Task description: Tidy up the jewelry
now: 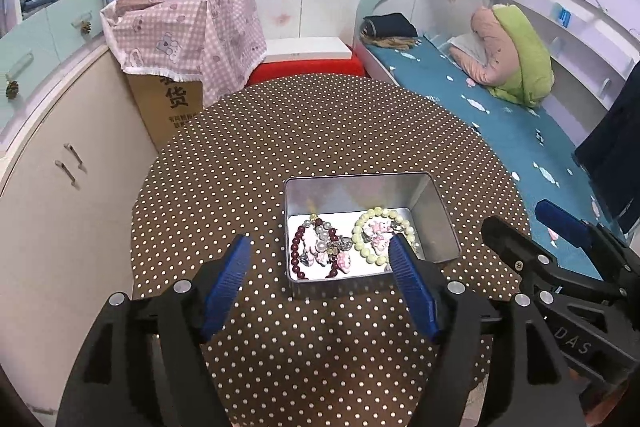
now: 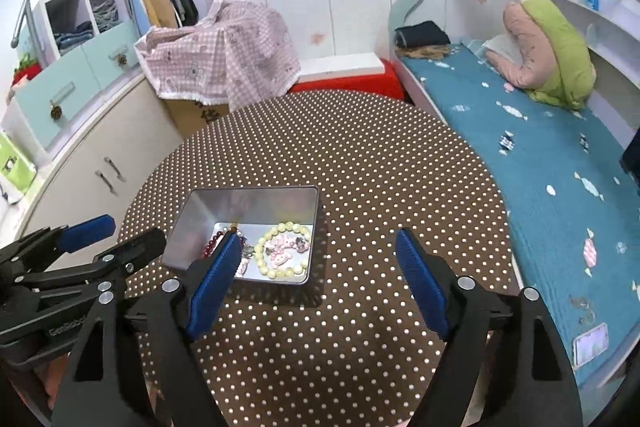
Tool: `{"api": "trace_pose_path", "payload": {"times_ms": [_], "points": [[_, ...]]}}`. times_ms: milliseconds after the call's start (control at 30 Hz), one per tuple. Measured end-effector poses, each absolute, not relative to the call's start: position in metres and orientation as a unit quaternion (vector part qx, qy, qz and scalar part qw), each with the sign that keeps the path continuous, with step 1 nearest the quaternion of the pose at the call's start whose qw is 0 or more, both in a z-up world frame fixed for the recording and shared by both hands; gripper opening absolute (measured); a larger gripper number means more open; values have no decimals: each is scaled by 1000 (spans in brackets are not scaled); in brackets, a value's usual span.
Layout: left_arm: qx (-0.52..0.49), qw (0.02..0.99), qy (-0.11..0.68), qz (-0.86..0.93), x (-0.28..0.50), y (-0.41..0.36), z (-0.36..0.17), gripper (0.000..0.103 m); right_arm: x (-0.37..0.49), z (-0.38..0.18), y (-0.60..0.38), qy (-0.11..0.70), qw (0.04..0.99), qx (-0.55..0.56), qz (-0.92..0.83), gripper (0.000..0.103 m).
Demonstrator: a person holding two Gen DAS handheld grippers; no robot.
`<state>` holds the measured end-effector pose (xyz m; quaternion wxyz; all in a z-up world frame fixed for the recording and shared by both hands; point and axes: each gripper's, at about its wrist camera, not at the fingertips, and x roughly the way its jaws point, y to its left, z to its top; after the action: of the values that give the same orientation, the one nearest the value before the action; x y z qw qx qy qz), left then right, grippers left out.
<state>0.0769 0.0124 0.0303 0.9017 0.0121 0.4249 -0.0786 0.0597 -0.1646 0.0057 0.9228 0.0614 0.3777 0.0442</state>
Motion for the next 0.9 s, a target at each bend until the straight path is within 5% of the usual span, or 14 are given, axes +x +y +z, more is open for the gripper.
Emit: {"api": "trace_pose_path", "payload": {"times_ms": [900], "points": [[23, 937, 344, -59, 16, 0, 63, 72, 5, 38, -173, 312, 948, 59, 17, 84]]}}
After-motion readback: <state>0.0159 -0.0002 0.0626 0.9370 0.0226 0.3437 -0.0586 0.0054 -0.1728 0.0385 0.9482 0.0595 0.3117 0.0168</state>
